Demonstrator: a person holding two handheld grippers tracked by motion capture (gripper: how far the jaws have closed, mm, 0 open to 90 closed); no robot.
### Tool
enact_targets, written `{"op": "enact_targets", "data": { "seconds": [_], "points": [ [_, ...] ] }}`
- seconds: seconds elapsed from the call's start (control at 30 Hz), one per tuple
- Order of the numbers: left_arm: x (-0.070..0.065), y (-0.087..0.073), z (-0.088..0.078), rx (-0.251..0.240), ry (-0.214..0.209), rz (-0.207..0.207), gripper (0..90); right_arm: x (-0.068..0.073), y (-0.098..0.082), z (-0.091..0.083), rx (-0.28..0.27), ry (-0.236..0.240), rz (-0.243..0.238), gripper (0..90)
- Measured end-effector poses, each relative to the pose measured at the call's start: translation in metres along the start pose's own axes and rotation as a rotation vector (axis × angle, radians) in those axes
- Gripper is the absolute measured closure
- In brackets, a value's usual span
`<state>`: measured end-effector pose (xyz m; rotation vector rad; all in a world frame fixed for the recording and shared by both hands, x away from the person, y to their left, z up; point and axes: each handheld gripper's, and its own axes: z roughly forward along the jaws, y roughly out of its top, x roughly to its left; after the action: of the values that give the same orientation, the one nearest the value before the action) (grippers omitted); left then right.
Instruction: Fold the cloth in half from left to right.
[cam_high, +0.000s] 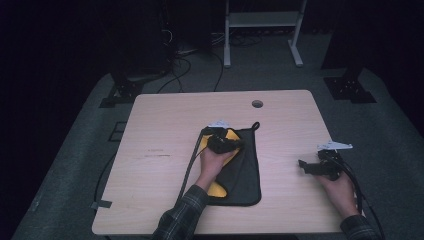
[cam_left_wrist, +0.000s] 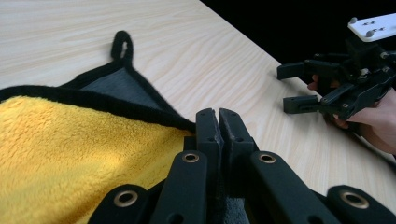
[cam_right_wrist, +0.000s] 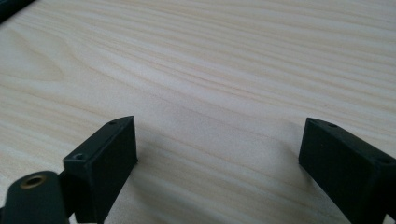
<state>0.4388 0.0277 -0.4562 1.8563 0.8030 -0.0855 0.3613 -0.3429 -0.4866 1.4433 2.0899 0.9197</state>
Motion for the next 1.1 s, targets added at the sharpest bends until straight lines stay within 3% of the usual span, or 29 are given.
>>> {"op": "enact_targets", "data": {
  "seconds": [0.5,0.67,0.77,0.9,1.0,1.03,1.1],
  "points": [
    [-0.009,0.002,0.025,0.055,-0.011,0.017,87.2,0.0,0.0,0.0,0.0,0.001,-0.003,10.3],
    [-0.01,0.0,0.037,0.109,0.001,0.026,86.8,0.0,0.0,0.0,0.0,0.002,-0.004,10.3],
    [-0.01,-0.002,0.039,0.113,0.004,0.024,84.1,0.0,0.0,0.0,0.0,0.002,-0.003,10.3],
    [-0.013,0.003,0.029,0.086,0.008,0.041,73.7,0.0,0.0,0.0,0.0,0.002,-0.004,10.3],
    [-0.019,0.012,0.006,0.064,0.024,0.062,65.3,0.0,0.0,0.0,0.0,0.002,-0.003,10.3],
    [-0.019,0.012,0.006,0.064,0.024,0.062,62.3,0.0,0.0,0.0,0.0,0.002,-0.003,10.3],
    [-0.02,0.015,-0.017,0.058,0.059,0.086,55.4,0.0,0.0,0.0,0.0,0.002,-0.004,10.3]
  ]
}}
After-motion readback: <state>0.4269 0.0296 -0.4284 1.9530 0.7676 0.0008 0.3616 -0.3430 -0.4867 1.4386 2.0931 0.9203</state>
